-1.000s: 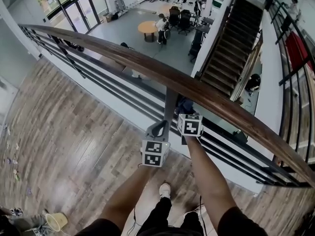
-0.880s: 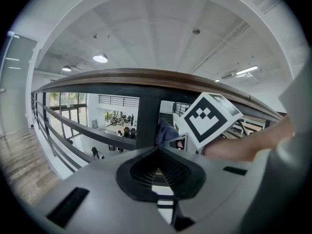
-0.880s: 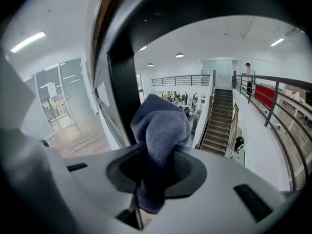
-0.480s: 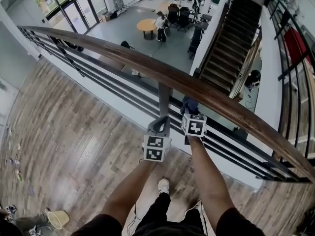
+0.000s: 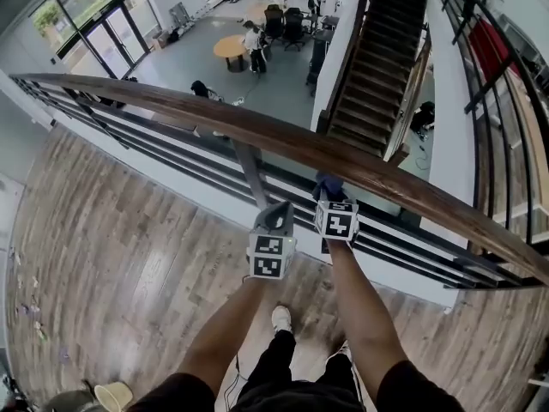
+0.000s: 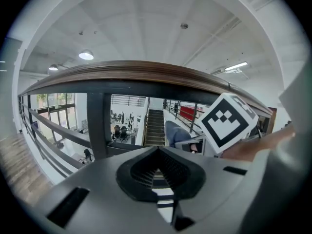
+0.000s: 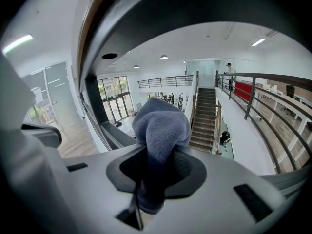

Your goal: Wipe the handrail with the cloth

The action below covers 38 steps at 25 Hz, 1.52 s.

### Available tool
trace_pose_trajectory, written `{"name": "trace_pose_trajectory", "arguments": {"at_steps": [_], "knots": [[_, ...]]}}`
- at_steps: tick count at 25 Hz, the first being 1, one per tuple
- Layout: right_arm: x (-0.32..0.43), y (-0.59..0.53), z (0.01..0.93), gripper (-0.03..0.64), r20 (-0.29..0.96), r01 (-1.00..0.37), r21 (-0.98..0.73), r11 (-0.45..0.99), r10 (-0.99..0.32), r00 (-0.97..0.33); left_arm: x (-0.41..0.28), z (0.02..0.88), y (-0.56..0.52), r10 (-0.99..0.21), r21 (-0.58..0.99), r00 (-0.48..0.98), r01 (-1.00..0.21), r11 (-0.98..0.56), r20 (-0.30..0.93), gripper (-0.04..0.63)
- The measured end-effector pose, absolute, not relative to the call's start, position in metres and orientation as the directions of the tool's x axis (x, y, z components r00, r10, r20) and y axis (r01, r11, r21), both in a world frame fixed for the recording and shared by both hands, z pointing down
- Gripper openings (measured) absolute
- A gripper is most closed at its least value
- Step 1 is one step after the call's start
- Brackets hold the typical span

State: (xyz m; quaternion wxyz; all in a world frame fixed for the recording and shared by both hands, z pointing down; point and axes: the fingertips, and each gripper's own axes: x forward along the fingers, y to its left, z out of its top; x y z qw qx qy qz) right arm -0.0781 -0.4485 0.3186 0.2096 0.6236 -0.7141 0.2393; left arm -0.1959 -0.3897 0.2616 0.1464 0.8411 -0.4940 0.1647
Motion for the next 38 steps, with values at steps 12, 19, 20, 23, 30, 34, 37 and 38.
{"name": "trace_pose_trajectory", "arguments": {"at_steps": [12, 19, 20, 23, 30, 34, 37, 38], "knots": [[0.022, -0.402, 0.319, 0.087, 0.583, -0.999, -0.037, 0.035, -0.811, -0.050, -0.116, 0.262, -0.372, -0.745, 0.070, 0.518, -0.837, -0.543, 0.420, 0.002], [0.093, -0.369, 0.323, 0.087, 0.583, -1.000, -0.017, -0.013, -0.812, 0.001, -0.048, 0.267, -0.349, -0.674, 0.074, 0.584, -0.778, -0.624, 0.452, 0.003], [0.102, -0.363, 0.321, 0.087, 0.584, -1.000, -0.021, -0.016, -0.812, 0.001, -0.034, 0.268, -0.344, -0.665, 0.074, 0.592, -0.770, -0.634, 0.456, 0.003], [0.140, -0.343, 0.322, 0.087, 0.591, -0.999, -0.027, -0.028, -0.807, 0.006, 0.013, 0.269, -0.327, -0.639, 0.066, 0.614, -0.743, -0.666, 0.463, 0.002], [0.235, -0.302, 0.322, 0.087, 0.613, -0.999, -0.017, -0.041, -0.790, 0.022, 0.117, 0.263, -0.297, -0.607, 0.095, 0.652, -0.713, -0.695, 0.454, 0.002], [0.286, -0.265, 0.326, 0.087, 0.615, -0.999, 0.005, -0.041, -0.788, 0.035, 0.179, 0.265, -0.267, -0.578, 0.111, 0.685, -0.682, -0.723, 0.443, 0.002], [0.322, -0.236, 0.333, 0.087, 0.612, -0.997, 0.003, -0.072, -0.789, 0.059, 0.217, 0.272, -0.248, -0.553, 0.118, 0.706, -0.657, -0.745, 0.442, 0.002], [0.332, -0.230, 0.335, 0.087, 0.612, -0.997, 0.006, -0.082, -0.788, 0.069, 0.226, 0.274, -0.243, -0.544, 0.119, 0.712, -0.649, -0.751, 0.444, 0.002]]}}
